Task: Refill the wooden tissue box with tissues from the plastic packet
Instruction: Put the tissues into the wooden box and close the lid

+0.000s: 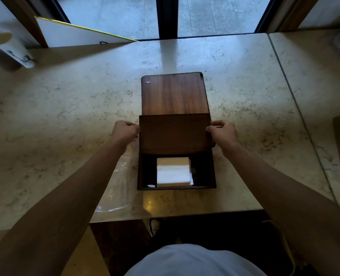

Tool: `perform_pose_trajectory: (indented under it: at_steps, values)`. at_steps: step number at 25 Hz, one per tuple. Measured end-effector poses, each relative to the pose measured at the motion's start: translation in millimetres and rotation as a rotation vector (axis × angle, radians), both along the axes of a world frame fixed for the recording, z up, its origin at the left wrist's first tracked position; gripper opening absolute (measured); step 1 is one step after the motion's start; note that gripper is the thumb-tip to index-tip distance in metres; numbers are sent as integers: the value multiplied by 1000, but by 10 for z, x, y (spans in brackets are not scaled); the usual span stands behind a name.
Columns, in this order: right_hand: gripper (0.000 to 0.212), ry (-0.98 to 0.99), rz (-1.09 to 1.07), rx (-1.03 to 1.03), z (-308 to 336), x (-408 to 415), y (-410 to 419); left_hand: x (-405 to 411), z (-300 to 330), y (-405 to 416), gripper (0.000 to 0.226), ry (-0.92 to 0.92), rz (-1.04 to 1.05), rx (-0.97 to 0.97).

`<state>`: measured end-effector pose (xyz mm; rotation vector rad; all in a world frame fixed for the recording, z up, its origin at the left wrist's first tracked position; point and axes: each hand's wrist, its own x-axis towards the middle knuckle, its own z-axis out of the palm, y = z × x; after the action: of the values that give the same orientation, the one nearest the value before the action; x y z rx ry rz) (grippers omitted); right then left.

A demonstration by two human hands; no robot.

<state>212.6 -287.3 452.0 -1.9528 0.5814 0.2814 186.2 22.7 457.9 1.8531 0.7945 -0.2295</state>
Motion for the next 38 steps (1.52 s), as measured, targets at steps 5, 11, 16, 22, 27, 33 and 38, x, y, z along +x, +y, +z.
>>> perform_pose_trajectory:
  at_steps: [5, 11, 16, 22, 27, 33, 38]
  values:
    - [29, -77, -110, 146, 270, -233, -58, -286, 299, -8, 17, -131, 1, -70]
    - [30, -104, -127, 426, 556, -644, -172, -752, 523, -66, 21, -212, 116, -200]
    - [20, -54, -122, 483, 640, -929, -222, -1035, 453, -32, 19, -189, 165, -369]
    - [12, 60, -75, 371, 460, -1199, -348, -1292, 259, -38, 13, -108, 152, -300]
    - [13, 53, -40, 199, 295, -1364, -326, -1457, 162, -75, 8, -41, 137, -229]
    - [17, 99, 2, 88, 109, -1519, -265, -1579, 26, -195, 24, -37, 78, -50]
    - [20, 73, 146, -20, 69, -1624, -169, -1634, -18, -264, 35, -37, 26, 22]
